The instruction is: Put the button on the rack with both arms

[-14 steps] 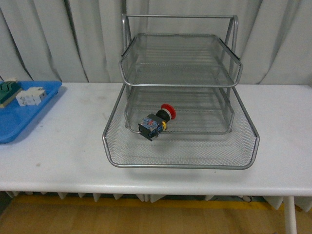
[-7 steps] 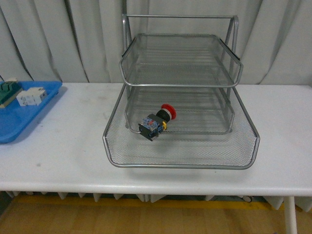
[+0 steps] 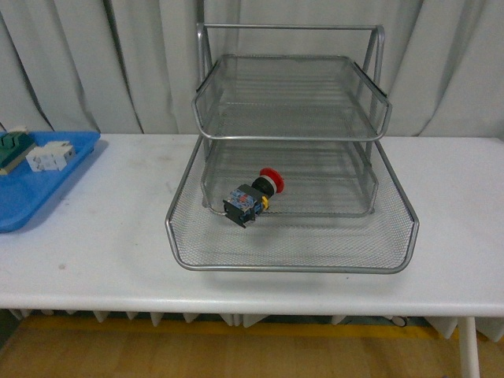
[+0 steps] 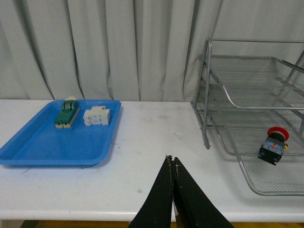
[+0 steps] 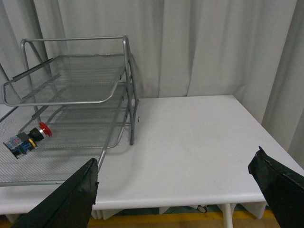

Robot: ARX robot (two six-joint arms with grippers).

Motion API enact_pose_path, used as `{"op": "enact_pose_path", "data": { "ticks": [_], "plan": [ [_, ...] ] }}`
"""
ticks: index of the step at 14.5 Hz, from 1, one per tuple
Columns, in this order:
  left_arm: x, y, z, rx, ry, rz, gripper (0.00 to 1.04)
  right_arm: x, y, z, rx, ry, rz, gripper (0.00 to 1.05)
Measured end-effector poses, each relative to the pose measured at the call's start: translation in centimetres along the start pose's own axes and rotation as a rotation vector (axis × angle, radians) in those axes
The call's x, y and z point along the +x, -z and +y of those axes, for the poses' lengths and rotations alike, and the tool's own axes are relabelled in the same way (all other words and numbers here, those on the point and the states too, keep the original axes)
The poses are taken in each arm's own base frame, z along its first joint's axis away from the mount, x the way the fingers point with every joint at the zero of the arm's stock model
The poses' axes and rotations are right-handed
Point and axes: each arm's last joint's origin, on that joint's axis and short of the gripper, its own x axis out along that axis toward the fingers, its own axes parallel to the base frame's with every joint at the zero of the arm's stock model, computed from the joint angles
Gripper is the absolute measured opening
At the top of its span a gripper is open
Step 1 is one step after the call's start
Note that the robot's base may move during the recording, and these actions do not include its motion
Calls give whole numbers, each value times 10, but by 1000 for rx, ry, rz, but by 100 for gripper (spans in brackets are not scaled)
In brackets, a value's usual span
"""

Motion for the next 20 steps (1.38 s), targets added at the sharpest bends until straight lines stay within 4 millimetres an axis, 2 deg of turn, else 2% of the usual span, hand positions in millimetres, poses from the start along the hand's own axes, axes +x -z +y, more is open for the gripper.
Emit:
{"op": "enact_pose_path", "data": {
  "ticks": [6, 8, 14, 15, 20],
  "plan": [
    [-13, 4, 0, 0, -2, 19, 2, 0, 0, 0, 0, 0, 0, 98],
    [-13, 4, 0, -1, 0, 14, 34, 0, 0, 0, 0, 0, 0, 98],
    [-13, 4, 0, -2, 0, 15, 95, 0, 0, 0, 0, 0, 0, 98],
    [-13, 4, 0, 0, 0, 14, 100, 0, 0, 0, 0, 0, 0, 98],
    [-13, 4, 0, -1, 0, 14, 98, 0, 0, 0, 0, 0, 0, 98]
  ]
}}
